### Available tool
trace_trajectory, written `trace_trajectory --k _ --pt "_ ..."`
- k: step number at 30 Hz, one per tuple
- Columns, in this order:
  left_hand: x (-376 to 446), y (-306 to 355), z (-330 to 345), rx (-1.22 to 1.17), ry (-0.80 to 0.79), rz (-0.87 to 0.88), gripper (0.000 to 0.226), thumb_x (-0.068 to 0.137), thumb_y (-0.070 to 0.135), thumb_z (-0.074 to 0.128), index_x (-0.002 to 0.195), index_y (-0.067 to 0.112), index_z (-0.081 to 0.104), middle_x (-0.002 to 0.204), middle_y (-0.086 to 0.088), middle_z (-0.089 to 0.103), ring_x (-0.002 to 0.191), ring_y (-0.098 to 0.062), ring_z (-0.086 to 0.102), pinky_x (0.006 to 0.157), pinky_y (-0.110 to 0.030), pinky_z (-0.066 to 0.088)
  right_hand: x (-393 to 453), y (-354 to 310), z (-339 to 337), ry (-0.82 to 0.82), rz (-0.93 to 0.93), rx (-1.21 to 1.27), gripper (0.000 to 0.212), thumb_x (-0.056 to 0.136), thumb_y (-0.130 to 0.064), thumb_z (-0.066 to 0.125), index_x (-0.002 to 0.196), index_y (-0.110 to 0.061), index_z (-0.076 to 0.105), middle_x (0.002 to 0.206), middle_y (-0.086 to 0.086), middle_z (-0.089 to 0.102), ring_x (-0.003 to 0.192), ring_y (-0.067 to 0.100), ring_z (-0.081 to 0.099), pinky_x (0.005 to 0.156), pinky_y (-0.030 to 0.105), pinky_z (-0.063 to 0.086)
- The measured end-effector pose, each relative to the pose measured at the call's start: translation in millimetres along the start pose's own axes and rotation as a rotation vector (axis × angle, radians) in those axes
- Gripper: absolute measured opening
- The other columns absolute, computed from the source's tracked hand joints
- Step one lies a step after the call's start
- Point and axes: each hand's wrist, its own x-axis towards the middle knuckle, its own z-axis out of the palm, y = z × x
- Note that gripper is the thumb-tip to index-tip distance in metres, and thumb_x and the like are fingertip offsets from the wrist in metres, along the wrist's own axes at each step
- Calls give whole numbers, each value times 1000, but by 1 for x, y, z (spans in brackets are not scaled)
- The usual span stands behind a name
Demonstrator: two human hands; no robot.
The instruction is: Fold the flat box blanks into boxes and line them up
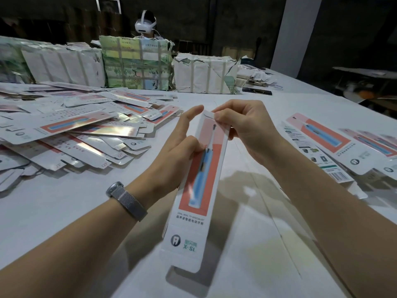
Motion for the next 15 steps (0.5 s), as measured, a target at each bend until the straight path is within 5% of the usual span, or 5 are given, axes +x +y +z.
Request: trace_trajectory --k 5,10,15 --pt "1 1 -3 -14 -16 -16 67 78 17 42 143 36 41 98 33 65 73 -2 66 61 -17 51 1 1 -4 -6 -19 2 26 88 0 62 68 -15 71 60 8 61 57 22 51 49 25 42" --pt "0 5 -5 24 -31 -6 68 78 20 43 142 43 40 108 37 60 89 -6 67 69 -21 53 0 -1 -9 -38 0 -33 24 93 -7 60 73 -15 72 71 13 66 70 31 59 54 31 49" --pt "0 6 -5 22 -26 -3 65 77 14 45 139 32 44 99 35 62 74 1 64 61 -12 49 0 -3 -12 -89 30 -106 27 95 -8 56 72 -11 69 68 1 70 72 25 63 57 33 53"
